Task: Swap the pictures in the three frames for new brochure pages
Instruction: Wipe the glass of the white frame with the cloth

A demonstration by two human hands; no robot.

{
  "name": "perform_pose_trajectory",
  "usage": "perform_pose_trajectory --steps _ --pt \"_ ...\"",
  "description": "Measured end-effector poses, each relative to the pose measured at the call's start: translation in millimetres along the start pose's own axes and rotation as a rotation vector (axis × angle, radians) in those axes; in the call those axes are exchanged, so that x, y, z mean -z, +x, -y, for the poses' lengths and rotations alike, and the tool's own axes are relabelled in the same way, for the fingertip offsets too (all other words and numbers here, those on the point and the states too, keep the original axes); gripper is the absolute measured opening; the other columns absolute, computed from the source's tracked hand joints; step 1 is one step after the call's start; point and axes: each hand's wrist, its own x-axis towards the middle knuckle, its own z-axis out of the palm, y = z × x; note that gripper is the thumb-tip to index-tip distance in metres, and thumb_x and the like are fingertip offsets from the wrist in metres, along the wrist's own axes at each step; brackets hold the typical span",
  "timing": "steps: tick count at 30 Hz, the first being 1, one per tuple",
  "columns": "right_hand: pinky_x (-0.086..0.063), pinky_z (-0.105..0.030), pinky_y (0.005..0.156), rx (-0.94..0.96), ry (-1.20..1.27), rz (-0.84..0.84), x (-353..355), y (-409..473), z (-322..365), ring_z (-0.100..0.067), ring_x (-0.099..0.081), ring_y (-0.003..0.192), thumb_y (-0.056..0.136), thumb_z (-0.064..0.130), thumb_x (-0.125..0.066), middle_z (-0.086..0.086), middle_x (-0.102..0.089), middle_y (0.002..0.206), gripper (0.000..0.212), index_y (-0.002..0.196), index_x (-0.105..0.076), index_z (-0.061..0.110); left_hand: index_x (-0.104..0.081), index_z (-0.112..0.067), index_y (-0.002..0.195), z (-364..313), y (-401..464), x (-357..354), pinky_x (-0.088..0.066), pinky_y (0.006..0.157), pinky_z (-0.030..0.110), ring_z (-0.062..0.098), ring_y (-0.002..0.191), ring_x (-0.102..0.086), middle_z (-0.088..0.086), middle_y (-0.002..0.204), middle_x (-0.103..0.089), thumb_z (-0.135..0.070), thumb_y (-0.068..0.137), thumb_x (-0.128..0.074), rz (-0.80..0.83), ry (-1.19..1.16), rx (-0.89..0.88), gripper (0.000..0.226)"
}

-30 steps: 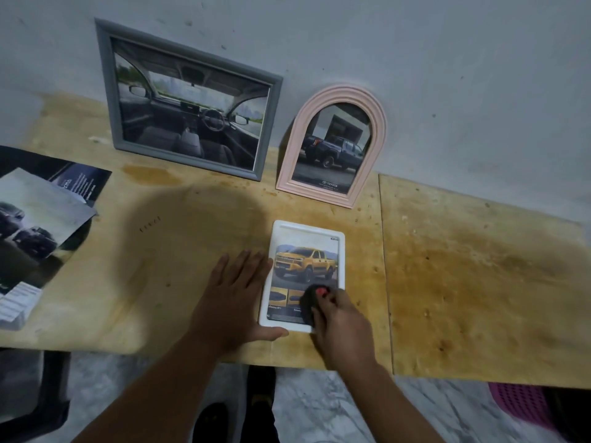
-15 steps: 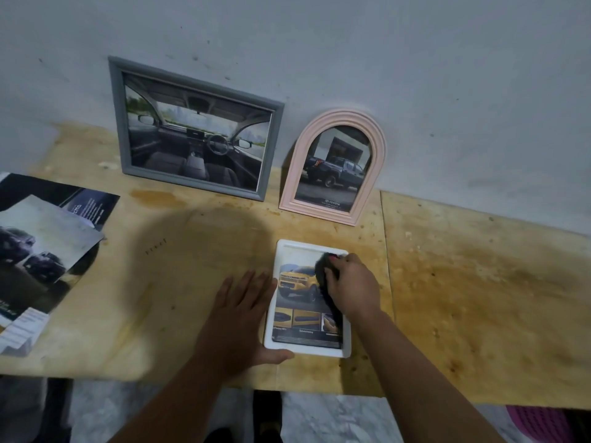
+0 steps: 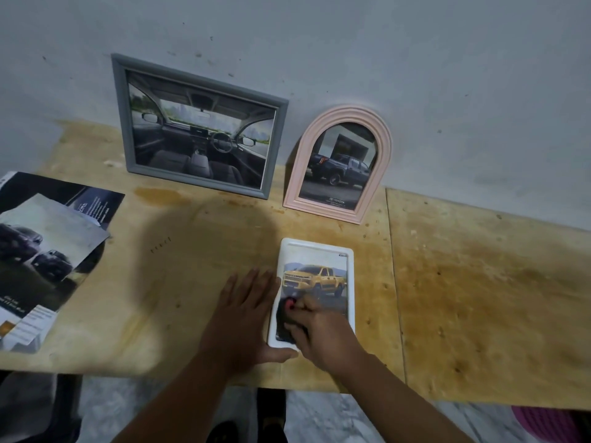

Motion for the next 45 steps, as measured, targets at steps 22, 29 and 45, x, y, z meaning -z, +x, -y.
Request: perform_pose_trajectory --steps 22,29,45 --pt "-0.038 -0.035 0.057 -0.261 -0.316 -0.177 35 84 -22 -0.032 -0.06 0.08 0.094 0.014 -0.06 -0.007 -0.055 0.109 0.014 0.102 -0.071 0.01 -0.032 -0.01 0.161 -1 2 3 -0.018 0.123 0.065 0.033 0.159 -0.015 0.011 0.17 -0.024 -0.102 0.067 -0.04 0.069 0.072 -0.014 0.132" --pt "-0.031 -0.036 0.055 -0.094 -0.377 -0.099 30 87 -5 -0.033 -0.056 0.086 0.086 0.012 -0.065 -0.011 -0.052 0.11 0.013 0.098 -0.063 0.009 -0.033 -0.009 0.16 -2 1 3 -0.019 0.123 0.064 0.033 0.158 -0.019 0.012 0.169 -0.027 -0.102 0.064 -0.043 0.076 0.091 0.005 0.134" --pt "-0.055 -0.043 0.075 -0.203 0.039 -0.355 37 50 -51 -0.022 -0.061 0.095 0.101 0.029 -0.057 0.001 -0.058 0.112 0.031 0.129 -0.067 0.018 -0.034 -0.011 0.16 -3 1 3 -0.017 0.124 0.063 0.031 0.158 -0.018 0.01 0.169 -0.028 -0.103 0.062 -0.045 0.074 0.093 0.027 0.135"
